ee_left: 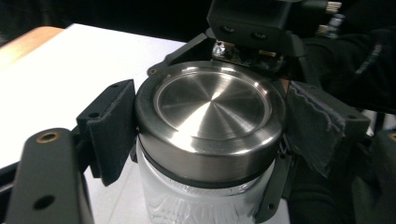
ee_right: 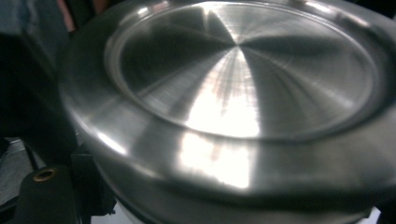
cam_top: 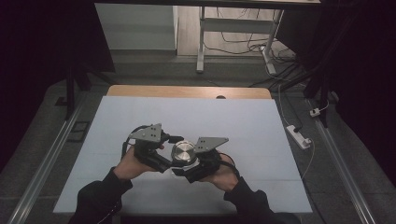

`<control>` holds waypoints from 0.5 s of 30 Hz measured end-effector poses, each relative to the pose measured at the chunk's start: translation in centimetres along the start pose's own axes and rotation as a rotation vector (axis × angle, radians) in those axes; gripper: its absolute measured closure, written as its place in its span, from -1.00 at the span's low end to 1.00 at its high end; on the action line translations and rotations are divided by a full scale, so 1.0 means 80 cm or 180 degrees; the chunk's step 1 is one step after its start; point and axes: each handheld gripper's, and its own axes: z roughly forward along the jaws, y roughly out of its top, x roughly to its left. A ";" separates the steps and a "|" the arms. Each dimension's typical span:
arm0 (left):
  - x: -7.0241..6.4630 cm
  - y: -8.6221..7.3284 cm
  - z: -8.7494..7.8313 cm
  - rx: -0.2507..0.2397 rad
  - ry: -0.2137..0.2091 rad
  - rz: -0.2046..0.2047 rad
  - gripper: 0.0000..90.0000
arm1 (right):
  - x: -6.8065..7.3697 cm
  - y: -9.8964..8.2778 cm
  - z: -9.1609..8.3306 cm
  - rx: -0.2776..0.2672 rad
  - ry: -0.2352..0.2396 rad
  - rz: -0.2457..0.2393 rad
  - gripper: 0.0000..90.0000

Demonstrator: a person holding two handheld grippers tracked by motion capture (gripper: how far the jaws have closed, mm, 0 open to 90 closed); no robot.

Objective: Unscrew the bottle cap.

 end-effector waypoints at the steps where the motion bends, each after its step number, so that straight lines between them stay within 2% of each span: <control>1: -0.002 0.001 0.002 -0.0001 0.0081 -0.0009 -0.54 | -0.001 0.000 -0.001 -0.0002 -0.0032 0.0003 -0.67; 4: -0.013 0.005 0.010 -0.0002 0.0407 -0.0040 -0.54 | -0.003 -0.001 -0.002 -0.0039 -0.0178 0.0066 -0.67; 7: -0.028 0.009 0.023 0.0018 0.0866 -0.0094 -0.54 | -0.006 -0.002 -0.003 -0.0061 -0.0385 0.0169 -0.67; 8: -0.032 0.010 0.028 0.0016 0.0990 -0.0126 -0.54 | -0.008 -0.003 -0.004 -0.0065 -0.0459 0.0199 -0.67; 9: -0.035 0.011 0.033 0.0059 0.1074 -0.0103 -0.54 | -0.009 -0.004 -0.004 -0.0076 -0.0500 0.0236 -0.67; 10: -0.035 0.012 0.034 0.0101 0.1063 -0.0048 -0.55 | -0.010 -0.005 -0.004 -0.0079 -0.0534 0.0244 -0.67; 11: -0.032 0.013 0.033 0.0141 0.0956 -0.0005 -0.59 | -0.010 -0.005 -0.005 -0.0081 -0.0526 0.0248 -0.67; 13: -0.021 0.013 0.025 0.0118 0.0575 -0.0091 -0.79 | -0.008 -0.004 -0.006 -0.0082 -0.0449 0.0233 -0.67; 14: -0.017 0.012 0.019 0.0095 0.0422 -0.0101 -0.83 | -0.007 -0.002 -0.006 -0.0078 -0.0384 0.0198 -0.67; 15: -0.013 0.011 0.014 0.0111 0.0331 -0.0057 -0.85 | -0.006 -0.001 -0.006 -0.0075 -0.0292 0.0167 -0.67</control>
